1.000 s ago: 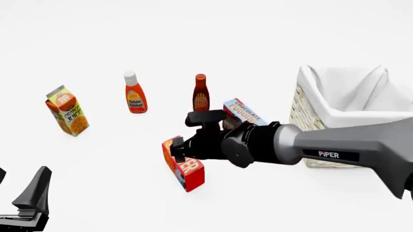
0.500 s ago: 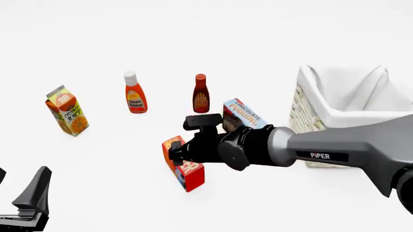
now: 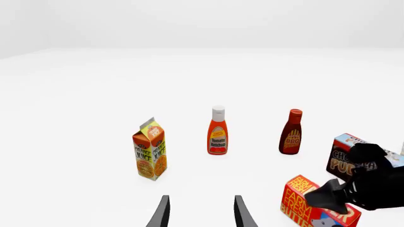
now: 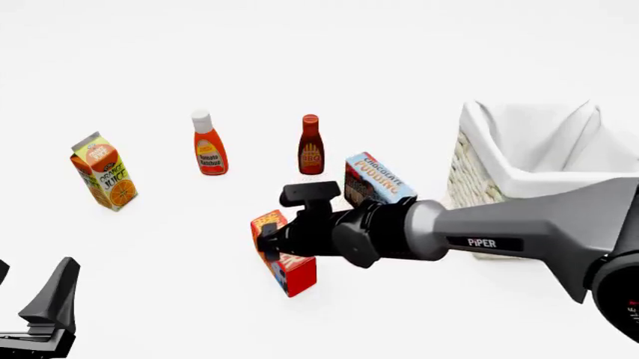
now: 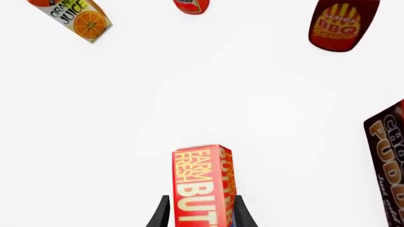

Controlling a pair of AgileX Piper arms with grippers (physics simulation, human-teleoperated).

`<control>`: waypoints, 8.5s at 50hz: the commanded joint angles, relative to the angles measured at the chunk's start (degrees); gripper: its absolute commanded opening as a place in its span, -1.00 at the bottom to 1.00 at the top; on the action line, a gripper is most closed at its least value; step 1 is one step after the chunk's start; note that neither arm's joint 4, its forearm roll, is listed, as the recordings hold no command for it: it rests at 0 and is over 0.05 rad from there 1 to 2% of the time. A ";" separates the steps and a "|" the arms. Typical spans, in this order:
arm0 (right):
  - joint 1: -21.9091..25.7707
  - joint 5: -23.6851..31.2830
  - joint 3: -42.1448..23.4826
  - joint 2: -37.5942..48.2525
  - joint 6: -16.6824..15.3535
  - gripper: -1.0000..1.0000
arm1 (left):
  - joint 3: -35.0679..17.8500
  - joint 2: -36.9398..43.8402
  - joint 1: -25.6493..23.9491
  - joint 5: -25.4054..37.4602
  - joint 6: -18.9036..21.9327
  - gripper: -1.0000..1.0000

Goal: Pick the butter and place it in the basket.

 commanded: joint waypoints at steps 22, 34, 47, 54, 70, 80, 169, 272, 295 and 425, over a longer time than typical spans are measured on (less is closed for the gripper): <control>0.75 -1.96 -0.84 3.39 1.77 1.00 | 0.00 0.01 0.01 0.00 0.00 1.00; 1.16 -2.38 -1.78 5.04 2.63 1.00 | 0.00 -0.01 0.01 0.00 -0.01 1.00; 0.64 -2.79 -2.33 5.62 2.01 1.00 | 0.00 0.00 0.00 0.00 0.00 1.00; -0.66 -2.28 -1.83 3.62 0.48 -1.00 | 0.00 -0.01 0.00 0.00 0.00 1.00; -1.91 -1.55 -0.28 0.12 -0.55 -1.00 | 0.00 0.02 0.01 0.00 0.01 1.00; -2.61 -0.60 1.36 -3.84 -1.36 -1.00 | 0.00 -0.01 0.01 0.00 0.00 1.00; -17.89 10.91 -3.22 -31.60 -15.32 -1.00 | 0.00 0.00 0.00 0.00 -0.01 1.00; -43.35 27.37 -18.62 -29.87 9.33 -1.00 | 0.00 0.01 0.00 0.00 0.00 1.00; -49.00 29.75 -21.95 -26.33 19.12 -1.00 | 0.00 0.01 0.01 0.00 0.00 1.00; -61.73 37.05 -23.82 -18.20 25.87 -1.00 | 0.00 0.00 0.01 0.00 -0.02 1.00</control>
